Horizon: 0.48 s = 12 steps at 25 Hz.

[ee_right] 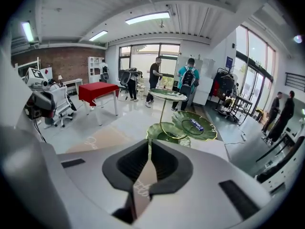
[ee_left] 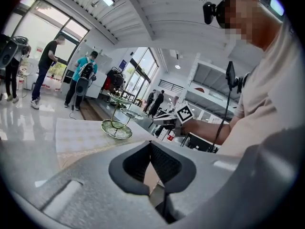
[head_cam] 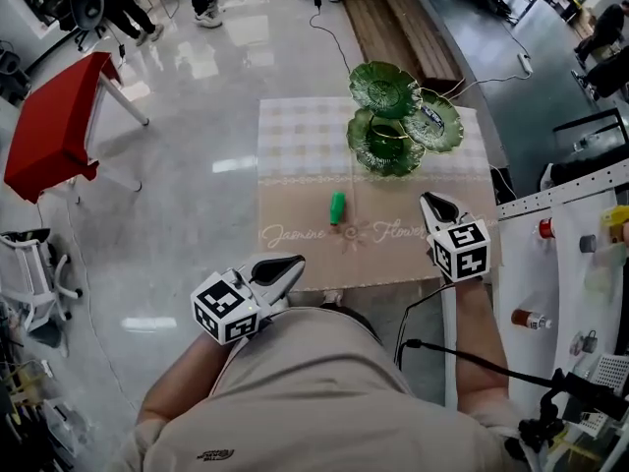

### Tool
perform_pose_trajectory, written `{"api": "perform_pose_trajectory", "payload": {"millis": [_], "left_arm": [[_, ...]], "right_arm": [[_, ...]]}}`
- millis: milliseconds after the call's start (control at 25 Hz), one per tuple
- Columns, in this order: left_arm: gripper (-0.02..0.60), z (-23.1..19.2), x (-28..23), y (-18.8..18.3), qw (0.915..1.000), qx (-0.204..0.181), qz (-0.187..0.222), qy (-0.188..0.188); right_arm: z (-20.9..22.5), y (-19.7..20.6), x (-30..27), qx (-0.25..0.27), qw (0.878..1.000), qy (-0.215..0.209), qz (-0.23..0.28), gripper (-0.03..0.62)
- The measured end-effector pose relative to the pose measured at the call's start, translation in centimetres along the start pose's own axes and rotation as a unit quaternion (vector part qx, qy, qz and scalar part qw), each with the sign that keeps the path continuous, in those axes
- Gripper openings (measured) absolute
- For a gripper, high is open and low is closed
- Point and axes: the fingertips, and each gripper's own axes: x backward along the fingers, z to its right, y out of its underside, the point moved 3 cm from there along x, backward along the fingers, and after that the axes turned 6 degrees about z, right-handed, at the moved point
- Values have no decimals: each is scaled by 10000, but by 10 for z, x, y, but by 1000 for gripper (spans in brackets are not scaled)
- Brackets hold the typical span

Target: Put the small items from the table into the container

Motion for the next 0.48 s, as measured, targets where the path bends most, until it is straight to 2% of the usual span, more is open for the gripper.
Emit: {"api": "perform_pose_trajectory", "payload": {"millis": [200,480], "left_arm": [[8,3,8,5,9997,-45,-79,236],[8,5,25,14,9982,-120,-256,521]], "right_arm": [[-61,14,21,-383,9989,-115,238,29],[-136,31,35,-437,9983,-348,161,26]]}}
